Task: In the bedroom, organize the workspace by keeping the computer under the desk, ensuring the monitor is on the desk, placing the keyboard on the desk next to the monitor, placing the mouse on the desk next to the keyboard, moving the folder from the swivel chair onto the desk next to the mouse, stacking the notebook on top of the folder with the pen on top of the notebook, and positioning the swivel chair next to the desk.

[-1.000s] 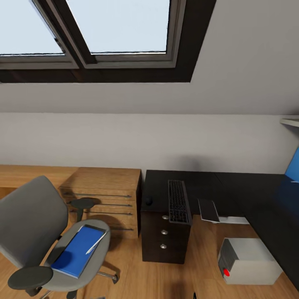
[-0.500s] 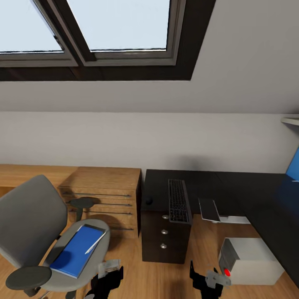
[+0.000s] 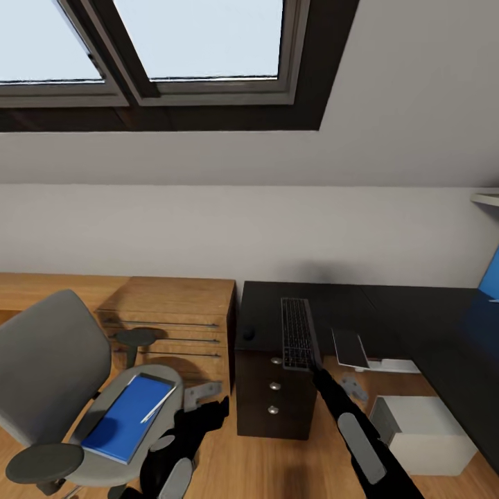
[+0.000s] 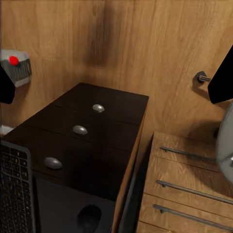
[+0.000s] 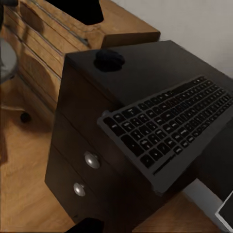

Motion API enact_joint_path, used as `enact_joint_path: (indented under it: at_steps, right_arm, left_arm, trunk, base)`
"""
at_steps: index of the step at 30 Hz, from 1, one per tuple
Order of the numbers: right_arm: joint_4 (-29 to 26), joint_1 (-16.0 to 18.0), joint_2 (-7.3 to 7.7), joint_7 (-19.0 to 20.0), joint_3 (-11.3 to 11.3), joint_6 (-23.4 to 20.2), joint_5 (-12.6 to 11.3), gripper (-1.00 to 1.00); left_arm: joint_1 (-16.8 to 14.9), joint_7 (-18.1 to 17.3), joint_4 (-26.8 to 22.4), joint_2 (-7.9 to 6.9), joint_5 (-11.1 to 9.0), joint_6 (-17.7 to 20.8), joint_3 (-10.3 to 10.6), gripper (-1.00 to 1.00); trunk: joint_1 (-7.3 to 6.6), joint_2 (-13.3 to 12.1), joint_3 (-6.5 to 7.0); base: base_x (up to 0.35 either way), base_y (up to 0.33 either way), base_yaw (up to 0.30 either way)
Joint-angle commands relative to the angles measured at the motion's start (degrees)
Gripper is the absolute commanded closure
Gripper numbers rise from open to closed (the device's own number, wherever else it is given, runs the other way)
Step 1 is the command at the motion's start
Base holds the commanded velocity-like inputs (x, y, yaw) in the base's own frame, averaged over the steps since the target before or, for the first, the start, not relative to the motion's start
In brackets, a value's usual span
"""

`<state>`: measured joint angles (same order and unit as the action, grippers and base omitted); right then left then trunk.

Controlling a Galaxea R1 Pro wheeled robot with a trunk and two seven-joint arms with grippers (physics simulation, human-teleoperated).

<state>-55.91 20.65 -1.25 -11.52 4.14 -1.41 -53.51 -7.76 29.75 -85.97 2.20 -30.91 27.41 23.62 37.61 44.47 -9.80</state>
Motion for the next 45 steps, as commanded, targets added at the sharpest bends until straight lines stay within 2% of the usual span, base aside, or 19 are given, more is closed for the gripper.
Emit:
enact_joint_path:
  at_steps: [1, 3, 11, 12, 13, 14, 15, 16, 17, 19, 20, 21, 25, 31, 32, 34, 35, 45]
  right_arm:
    - [-0.22, 0.27, 0.17, -0.37, 0.01, -0.58, -1.31, -1.00]
    - [-0.69, 0.96, 0.59, -0.23, 0.26, -1.47, -3.95, -1.00]
    - [-0.88, 1.03, 0.76, -0.31, 0.64, 0.05, -3.38, -1.00]
    - [-0.79, 0.92, 1.38, 4.24, 0.55, -0.05, -4.25, -1.00]
    - [-0.70, 0.90, 1.63, 6.22, 0.53, -0.12, -4.72, -1.00]
    - [0.14, 0.85, 2.31, 12.72, 0.49, -0.45, -6.61, -1.00]
    - [3.39, 0.82, 2.79, 22.29, 0.45, -1.23, -9.17, -1.00]
    - [4.33, 0.81, 2.85, 24.74, 0.45, -1.44, -9.73, -1.00]
    - [6.09, 0.81, 2.94, 29.30, 0.44, -1.77, -10.68, -1.00]
    - [8.16, 0.80, 3.01, 35.00, 0.42, -2.06, -11.64, -1.00]
    - [8.64, 0.80, 3.03, 36.46, 0.40, -2.13, -11.83, -1.00]
    - [9.92, 0.80, 3.12, 40.02, 0.33, -2.27, -12.27, -1.00]
    - [11.48, 0.79, 3.29, 41.88, 0.09, -2.34, -12.53, -1.00]
    - [14.82, 0.79, 3.29, 42.59, -2.47, -2.43, -12.99, -1.00]
    - [17.96, 0.92, 3.22, 42.79, -3.38, -2.38, -14.28, -1.00]
    - [20.21, 1.08, 3.20, 42.86, -3.58, -2.33, -14.67, -1.00]
    - [24.81, 1.50, 3.20, 42.95, -3.76, -2.05, -14.98, -1.00]
    - [26.13, 1.58, 3.26, 42.93, -3.87, -1.93, -15.04, -1.00]
  left_arm:
    - [-0.06, 0.66, -0.31, 0.07, -0.58, 0.17, 0.10, -1.00]
    - [-0.06, 2.85, -0.90, 0.16, -0.56, 0.36, -0.23, -1.00]
    - [-0.06, 8.61, 0.04, 0.10, -0.46, -0.01, -0.07, -1.00]
    - [-0.06, 9.20, 0.14, 0.13, -0.73, 0.10, 0.17, -1.00]
    - [-0.06, 9.31, 0.16, 0.18, -0.78, 0.18, 0.56, -1.00]
    - [-0.06, 9.42, 0.17, 0.20, -0.89, 0.27, 1.79, -1.00]
    - [-0.06, 9.49, 0.33, 0.19, -0.95, 0.30, 3.19, -1.00]
    - [-0.06, 9.50, 0.44, 0.18, -0.96, 0.29, 3.40, -1.00]
    - [-0.06, 9.51, 0.60, 0.20, -0.98, 0.29, 3.70, -1.00]
    - [-0.06, 9.52, 0.74, 0.21, -0.99, 0.28, 3.97, -1.00]
    - [-0.06, 9.51, 0.77, 0.20, -0.99, 0.28, 4.02, -1.00]
    - [-0.06, 9.50, 0.84, 0.19, -1.00, 0.28, 4.15, -1.00]
    - [-0.06, 9.46, 0.88, 0.18, -1.00, 0.28, 4.22, -1.00]
    - [-0.06, 9.46, 0.87, 0.18, -1.01, 0.28, 4.24, -1.00]
    - [0.40, 9.46, -0.02, 0.18, -1.00, 0.28, 4.29, -1.00]
    - [0.93, 9.49, -0.48, 0.18, -1.00, 0.28, 4.31, -1.00]
    - [1.43, 9.47, -0.95, 0.18, -1.00, 0.28, 4.27, -1.00]
    - [1.52, 9.51, -1.04, 0.18, -1.00, 0.28, 4.25, -1.00]
  trunk:
    - [0.24, 0.49, -0.28]
    - [0.68, 1.30, -0.64]
    - [2.44, 4.50, -2.08]
    - [2.66, 4.90, -2.26]
    - [2.88, 5.31, -2.44]
    - [3.10, 5.71, -2.62]
    - [3.32, 6.11, -2.80]
    - [3.54, 6.51, -2.98]
    - [3.76, 6.91, -3.16]
    - [4.19, 7.71, -3.51]
    - [4.41, 8.11, -3.69]
    - [4.63, 8.51, -3.87]
    - [5.51, 10.12, -4.59]
    - [6.83, 12.53, -5.67]
    - [7.05, 12.93, -5.85]
    - [7.49, 13.73, -6.21]
    - [7.71, 14.13, -6.39]
    - [9.91, 18.14, -8.18]
  base:
    - [0.000, 0.000, 0.000]
    - [0.000, 0.000, 0.000]
    - [0.000, 0.000, 0.000]
    - [0.000, 0.000, 0.000]
    - [0.000, 0.000, 0.000]
    - [0.000, 0.000, 0.000]
    - [0.000, 0.000, 0.000]
    - [0.000, 0.000, 0.000]
    - [0.000, 0.000, 0.000]
    - [0.000, 0.000, 0.000]
    - [0.000, 0.000, 0.000]
    - [0.000, 0.000, 0.000]
    - [0.000, 0.000, 0.000]
    - [0.000, 0.000, 0.000]
    - [0.000, 0.000, 0.000]
    - [0.000, 0.000, 0.000]
    - [0.000, 0.000, 0.000]
    - [0.000, 0.000, 0.000]
